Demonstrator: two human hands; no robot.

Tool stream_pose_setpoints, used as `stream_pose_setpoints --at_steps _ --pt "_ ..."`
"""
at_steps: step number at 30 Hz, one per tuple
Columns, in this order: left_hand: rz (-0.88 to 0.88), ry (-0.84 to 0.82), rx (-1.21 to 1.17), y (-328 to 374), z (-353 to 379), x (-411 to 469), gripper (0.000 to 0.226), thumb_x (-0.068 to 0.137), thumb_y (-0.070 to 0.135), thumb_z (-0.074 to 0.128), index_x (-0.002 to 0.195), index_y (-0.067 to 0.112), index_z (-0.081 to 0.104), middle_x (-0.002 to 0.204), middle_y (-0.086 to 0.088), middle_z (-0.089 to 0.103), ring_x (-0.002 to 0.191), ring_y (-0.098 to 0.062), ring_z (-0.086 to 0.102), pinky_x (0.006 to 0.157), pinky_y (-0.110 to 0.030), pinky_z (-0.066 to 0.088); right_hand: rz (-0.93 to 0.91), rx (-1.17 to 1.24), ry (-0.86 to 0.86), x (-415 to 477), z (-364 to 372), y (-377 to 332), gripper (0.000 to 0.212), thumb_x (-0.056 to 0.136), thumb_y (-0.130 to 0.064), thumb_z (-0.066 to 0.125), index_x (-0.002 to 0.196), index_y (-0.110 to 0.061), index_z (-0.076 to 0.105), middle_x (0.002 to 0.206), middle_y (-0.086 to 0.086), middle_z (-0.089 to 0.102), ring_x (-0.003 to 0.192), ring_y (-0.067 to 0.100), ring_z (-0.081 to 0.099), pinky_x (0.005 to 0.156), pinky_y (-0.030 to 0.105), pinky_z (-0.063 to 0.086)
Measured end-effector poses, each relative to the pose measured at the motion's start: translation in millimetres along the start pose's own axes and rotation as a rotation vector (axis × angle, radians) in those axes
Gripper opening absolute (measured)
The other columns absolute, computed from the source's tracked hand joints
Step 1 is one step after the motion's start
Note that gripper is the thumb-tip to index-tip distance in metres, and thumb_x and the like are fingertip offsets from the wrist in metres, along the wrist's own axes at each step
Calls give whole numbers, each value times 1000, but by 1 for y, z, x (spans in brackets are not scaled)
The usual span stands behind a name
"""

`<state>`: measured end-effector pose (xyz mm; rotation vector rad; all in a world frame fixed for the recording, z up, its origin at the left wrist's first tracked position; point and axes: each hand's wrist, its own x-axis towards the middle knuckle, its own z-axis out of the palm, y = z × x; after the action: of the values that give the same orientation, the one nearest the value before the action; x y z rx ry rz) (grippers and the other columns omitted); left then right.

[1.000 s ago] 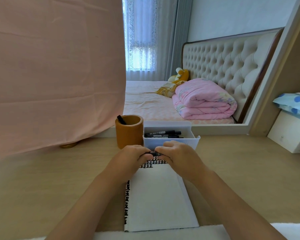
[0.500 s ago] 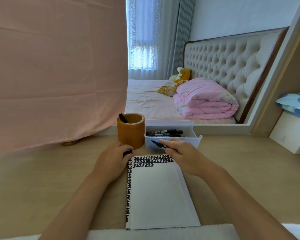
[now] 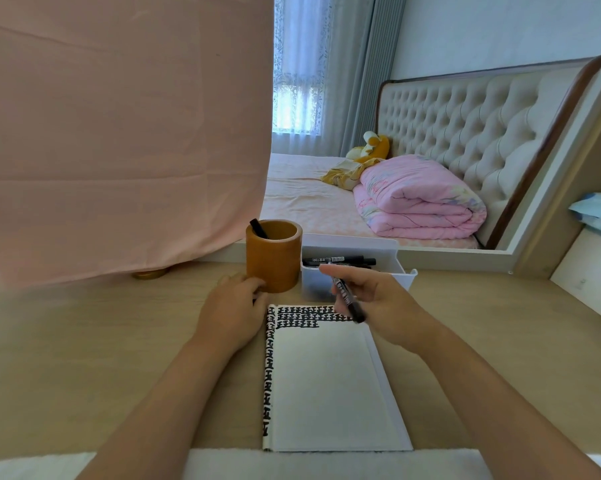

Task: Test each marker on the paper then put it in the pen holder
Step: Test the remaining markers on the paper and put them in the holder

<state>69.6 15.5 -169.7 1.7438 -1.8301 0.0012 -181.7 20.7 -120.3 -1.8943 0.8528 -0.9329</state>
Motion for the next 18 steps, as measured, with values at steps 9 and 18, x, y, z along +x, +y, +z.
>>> stream_pose_setpoints --at_steps 9,18 --pt "277 -260 -42 33 9 -10 59 82 66 54 133 37 50 124 16 51 113 -4 39 95 -31 39 133 10 111 -6 10 20 15 94 -1 58 104 -12 62 78 12 69 62 25 65 48 29 46" --pt "242 -320 -48 31 11 -9 68 76 70 59 135 38 46 123 15 47 112 -5 36 93 -30 39 177 -217 176 1 20 32 17 81 -11 72 69 -16 61 64 3 66 53 12 56 49 25 44"
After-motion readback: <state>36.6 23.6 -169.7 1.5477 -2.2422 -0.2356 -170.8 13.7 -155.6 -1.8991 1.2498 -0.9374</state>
